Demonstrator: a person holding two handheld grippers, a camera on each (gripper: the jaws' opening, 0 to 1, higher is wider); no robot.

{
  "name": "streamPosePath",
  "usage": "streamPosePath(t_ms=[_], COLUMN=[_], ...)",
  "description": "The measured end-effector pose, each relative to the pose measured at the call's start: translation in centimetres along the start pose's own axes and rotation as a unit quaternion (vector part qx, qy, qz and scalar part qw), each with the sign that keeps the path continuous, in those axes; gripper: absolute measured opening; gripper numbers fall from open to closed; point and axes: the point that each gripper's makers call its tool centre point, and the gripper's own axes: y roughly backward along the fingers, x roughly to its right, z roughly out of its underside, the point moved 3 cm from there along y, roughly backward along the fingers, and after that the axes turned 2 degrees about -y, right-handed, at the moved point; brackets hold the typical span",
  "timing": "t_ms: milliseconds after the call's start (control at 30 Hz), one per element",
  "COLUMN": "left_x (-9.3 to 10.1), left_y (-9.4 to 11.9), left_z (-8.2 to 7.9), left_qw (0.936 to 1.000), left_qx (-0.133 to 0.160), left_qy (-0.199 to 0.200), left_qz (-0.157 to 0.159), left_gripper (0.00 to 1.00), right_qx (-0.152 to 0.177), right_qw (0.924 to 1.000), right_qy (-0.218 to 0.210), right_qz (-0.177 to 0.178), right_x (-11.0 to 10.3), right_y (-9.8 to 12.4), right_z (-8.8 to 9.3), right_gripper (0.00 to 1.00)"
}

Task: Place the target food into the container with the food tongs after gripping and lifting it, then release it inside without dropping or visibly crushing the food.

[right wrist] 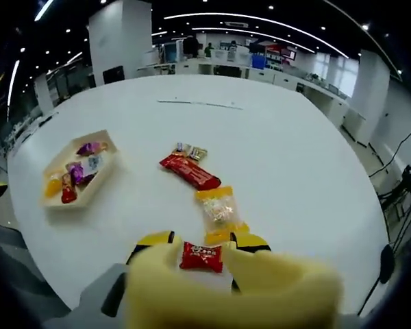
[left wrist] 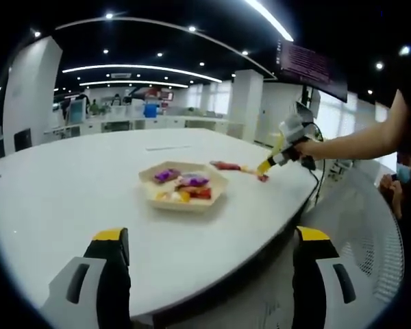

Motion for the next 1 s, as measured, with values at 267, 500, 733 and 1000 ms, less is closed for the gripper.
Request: streamPosePath(t_ms=[267, 500, 733, 1000], left_x=[0.1, 0.1, 0.0, 0.0], left_y=[0.0, 0.0, -0.1, 0.0], left_z=[0.1, 0.0, 0.1, -0.1], left_qw=[1.0000, 1.0000, 1.0000, 1.0000], left_qx=[-0.004, -0.003, -0.005, 0.001], left_qy=[-0.001, 0.002, 0.001, 0.002], left_qz=[0.002, 0.000, 0.000, -0.003], left_gripper=[0.94, 0.94, 0.93, 0.94], right_qx=[0.018, 0.030, 0.032, 0.024], right_qw=[0.9998, 0.9988, 0.9986, 0.9981], right_qy=[-0.004, 0.036, 0.041, 0.054], right_qz=[0.006, 0.016, 0.014, 0.017], right_x=[0.1, -0.2, 0.1, -0.2], right_y=[-0.7, -1.0, -1.0, -1.0], right_z=[0.3, 1.4, 1.5, 1.4], right_gripper=[0.32, 0.32, 0.31, 0.25])
